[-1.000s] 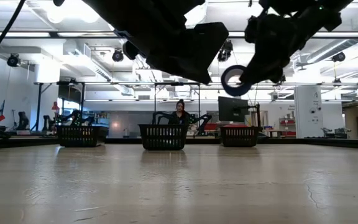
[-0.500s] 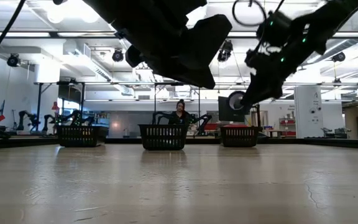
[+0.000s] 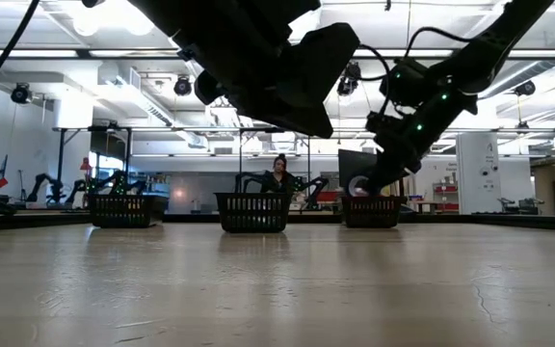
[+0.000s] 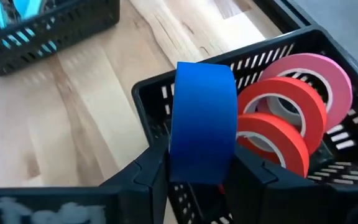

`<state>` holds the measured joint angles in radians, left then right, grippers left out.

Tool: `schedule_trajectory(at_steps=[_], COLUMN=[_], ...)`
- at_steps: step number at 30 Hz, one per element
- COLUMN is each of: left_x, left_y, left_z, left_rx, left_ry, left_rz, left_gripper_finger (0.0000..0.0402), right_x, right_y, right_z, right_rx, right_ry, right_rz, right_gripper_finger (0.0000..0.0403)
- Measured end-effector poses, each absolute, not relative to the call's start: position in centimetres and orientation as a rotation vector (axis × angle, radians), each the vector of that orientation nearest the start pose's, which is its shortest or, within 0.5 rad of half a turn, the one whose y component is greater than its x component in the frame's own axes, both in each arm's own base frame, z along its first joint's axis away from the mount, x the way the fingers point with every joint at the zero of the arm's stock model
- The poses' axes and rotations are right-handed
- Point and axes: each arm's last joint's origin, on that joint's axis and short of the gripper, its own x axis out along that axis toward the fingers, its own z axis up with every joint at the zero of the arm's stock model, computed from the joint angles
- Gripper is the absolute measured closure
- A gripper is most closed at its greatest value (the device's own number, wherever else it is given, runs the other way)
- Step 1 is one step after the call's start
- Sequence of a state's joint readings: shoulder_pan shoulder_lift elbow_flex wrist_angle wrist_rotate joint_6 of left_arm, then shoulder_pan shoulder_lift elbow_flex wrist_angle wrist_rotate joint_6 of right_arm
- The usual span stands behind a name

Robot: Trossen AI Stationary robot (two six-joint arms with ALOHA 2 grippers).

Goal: Pick and place Stapler, Stapler remover, tape
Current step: Put the blue tape into the right black bin, then return to Home Position

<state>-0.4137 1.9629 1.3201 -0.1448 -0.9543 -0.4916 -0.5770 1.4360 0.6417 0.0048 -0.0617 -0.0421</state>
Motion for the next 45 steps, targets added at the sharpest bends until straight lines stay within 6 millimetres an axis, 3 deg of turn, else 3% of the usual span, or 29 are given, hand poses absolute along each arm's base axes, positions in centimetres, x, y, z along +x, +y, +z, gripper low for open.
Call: schedule_trajectory(at_steps=[9, 16, 28, 38, 45], left_x=[38.7, 38.7, 38.7, 38.6, 38.2], left_y=[-14.5, -14.6, -14.5, -14.6, -15.1], left_z=[18.8, 18.7, 18.7, 18.6, 19.4], left_rx=[0.003, -0.043, -0.059, -0.053, -0.050], left_ry=[0.474, 0.491, 0.487, 0.496, 0.488], left_rz=[0.631, 0.597, 0.602, 0.600, 0.581], left_gripper_finger=[0.0291, 0.0292, 0.0296, 0.0298, 0.0298], right_x=[23.8, 23.2, 22.4, 22.2, 22.8], right_y=[-15.3, -15.3, -15.3, -15.9, -15.6], right_z=[16.2, 15.6, 17.6, 17.9, 19.8], right_rx=[0.207, 0.209, 0.332, 0.277, 0.350], right_ry=[0.782, 0.867, 0.800, 0.810, 0.796], right_rz=[-0.468, -0.499, -0.571, -0.711, -0.607], right_gripper_finger=[0.0277, 0.0275, 0.0259, 0.0256, 0.0255])
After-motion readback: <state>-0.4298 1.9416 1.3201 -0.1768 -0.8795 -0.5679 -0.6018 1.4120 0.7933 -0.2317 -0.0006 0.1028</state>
